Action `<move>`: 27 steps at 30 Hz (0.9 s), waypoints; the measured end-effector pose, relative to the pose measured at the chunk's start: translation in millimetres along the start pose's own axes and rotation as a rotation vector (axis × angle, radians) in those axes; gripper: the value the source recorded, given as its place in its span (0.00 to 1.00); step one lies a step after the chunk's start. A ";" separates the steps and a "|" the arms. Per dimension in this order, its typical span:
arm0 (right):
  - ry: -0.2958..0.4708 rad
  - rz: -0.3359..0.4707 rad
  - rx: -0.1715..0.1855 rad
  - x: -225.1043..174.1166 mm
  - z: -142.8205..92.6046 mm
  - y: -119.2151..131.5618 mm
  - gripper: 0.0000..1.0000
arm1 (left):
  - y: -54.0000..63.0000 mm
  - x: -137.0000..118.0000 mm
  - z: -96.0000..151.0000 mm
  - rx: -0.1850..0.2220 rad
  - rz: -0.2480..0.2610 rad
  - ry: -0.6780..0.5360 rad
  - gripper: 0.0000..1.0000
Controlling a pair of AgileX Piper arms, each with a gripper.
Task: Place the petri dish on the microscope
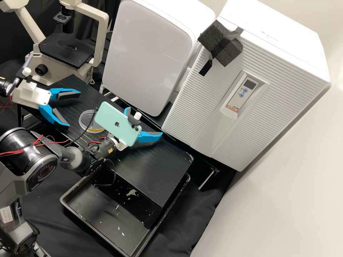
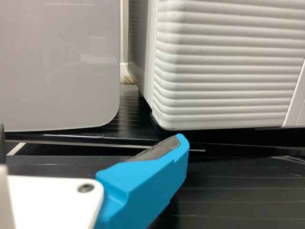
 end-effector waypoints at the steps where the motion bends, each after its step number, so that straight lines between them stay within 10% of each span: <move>1: 0.000 0.000 0.000 0.0 0.0 0.0 1.00 | -1.0 2.7 1.3 0.000 -0.013 0.002 1.00; 27: 0.000 0.000 0.000 0.0 0.0 0.0 1.00 | 6.8 44.7 17.5 -0.065 -0.034 -0.029 1.00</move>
